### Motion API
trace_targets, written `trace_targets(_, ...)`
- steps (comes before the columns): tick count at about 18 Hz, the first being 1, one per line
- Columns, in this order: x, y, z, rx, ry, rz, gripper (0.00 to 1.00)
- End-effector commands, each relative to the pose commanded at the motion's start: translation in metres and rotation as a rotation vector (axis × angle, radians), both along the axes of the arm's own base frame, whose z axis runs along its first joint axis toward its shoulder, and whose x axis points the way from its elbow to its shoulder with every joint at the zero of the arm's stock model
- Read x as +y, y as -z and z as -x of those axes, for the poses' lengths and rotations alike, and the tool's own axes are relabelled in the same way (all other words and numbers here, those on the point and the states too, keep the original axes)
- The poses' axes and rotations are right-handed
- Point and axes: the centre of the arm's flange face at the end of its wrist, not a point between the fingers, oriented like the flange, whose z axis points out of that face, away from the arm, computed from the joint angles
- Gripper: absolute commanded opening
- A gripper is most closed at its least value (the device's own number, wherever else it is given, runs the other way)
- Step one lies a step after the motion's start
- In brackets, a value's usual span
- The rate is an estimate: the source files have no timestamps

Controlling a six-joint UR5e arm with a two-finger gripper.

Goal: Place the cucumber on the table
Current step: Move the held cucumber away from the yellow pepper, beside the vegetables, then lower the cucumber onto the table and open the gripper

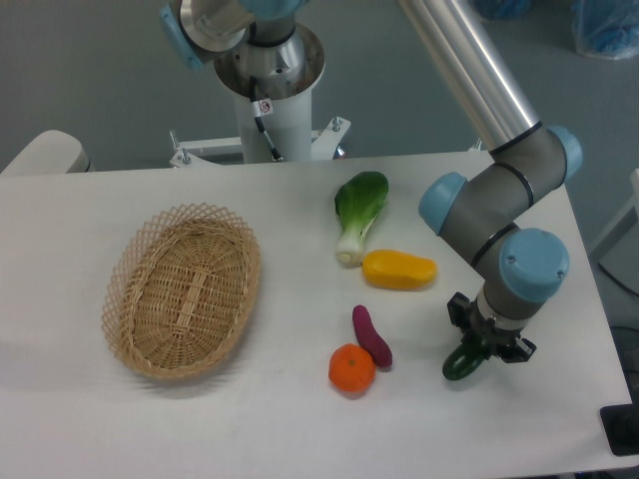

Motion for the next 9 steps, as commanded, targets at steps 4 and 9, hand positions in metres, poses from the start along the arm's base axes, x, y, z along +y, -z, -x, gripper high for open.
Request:
trace_targets(4,-0.004,-0.003,-0.01,-0.009,0.003,0.003,0.36)
trace_targets(9,-0.003,0.011,-0.026,-0.035,0.014,0.013,0.69)
